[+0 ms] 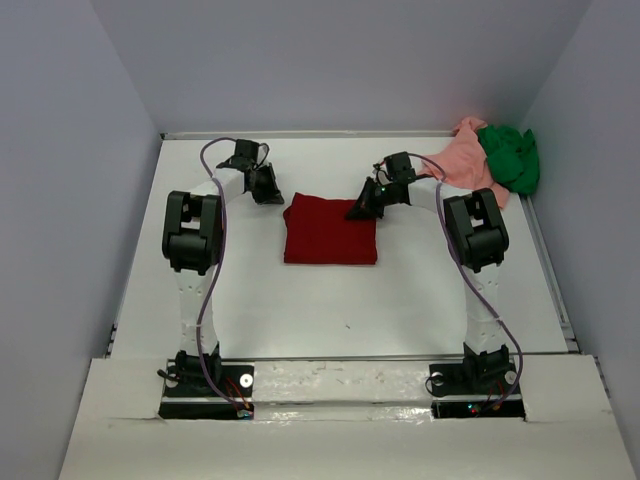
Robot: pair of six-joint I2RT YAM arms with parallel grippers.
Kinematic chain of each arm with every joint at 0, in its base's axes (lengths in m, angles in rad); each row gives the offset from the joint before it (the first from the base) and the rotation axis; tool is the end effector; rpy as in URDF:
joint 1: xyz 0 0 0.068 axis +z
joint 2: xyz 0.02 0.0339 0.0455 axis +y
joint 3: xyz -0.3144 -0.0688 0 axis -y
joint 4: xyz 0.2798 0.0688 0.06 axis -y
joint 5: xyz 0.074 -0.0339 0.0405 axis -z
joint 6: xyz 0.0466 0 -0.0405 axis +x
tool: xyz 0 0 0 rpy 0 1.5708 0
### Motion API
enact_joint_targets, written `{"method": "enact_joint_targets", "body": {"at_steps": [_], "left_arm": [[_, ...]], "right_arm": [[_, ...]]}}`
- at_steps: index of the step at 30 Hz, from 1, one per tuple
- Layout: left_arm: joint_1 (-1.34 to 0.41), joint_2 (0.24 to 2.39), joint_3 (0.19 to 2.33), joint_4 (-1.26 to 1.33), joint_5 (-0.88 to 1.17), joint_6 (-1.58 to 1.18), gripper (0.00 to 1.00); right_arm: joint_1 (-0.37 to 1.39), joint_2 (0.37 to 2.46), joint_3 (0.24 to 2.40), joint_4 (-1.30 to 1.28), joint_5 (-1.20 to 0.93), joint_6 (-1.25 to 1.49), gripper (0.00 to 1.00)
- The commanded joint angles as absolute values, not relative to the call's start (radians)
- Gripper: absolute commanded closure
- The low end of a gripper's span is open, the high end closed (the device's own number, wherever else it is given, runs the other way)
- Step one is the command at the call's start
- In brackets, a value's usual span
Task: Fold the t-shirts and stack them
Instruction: Smooth out wrinkles on the folded tshirt
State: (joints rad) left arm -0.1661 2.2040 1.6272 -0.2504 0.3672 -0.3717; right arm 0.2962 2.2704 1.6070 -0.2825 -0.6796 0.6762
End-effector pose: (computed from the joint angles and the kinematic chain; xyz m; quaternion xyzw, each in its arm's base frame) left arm 0.5425 -0.1079 0.1782 -0.0280 0.9180 -0.2589 0.2992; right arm 0.5121 0.1869 0.1396 0.0688 0.9004 0.4158 0.1080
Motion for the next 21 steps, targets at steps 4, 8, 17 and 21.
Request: {"method": "enact_joint_targets", "body": {"at_steps": [4,8,17,21], "left_arm": [[-0.16,2.063,1.706,-0.327,0.382,-0.373,1.0],[-0.158,2.022,1.669,-0.39,0.422,-0.368,1.0],[-0.13,1.864,1.382,-0.304,0.511,-0.393,0.44],[-0.132,1.862,1.324,-0.278,0.555,-0.396,0.44]], "right_arm": [[0.304,2.206,1.654,-0.311,-0.669,0.647,1.0],[0.295,2.191,1.706,-0.322,-0.696,0.66,0.51],[0.285,2.092,1.781,-0.373,-0.742,0.644,0.43],[0.276,2.039,1.761,-0.409,-0.738,0.618,0.43]]}}
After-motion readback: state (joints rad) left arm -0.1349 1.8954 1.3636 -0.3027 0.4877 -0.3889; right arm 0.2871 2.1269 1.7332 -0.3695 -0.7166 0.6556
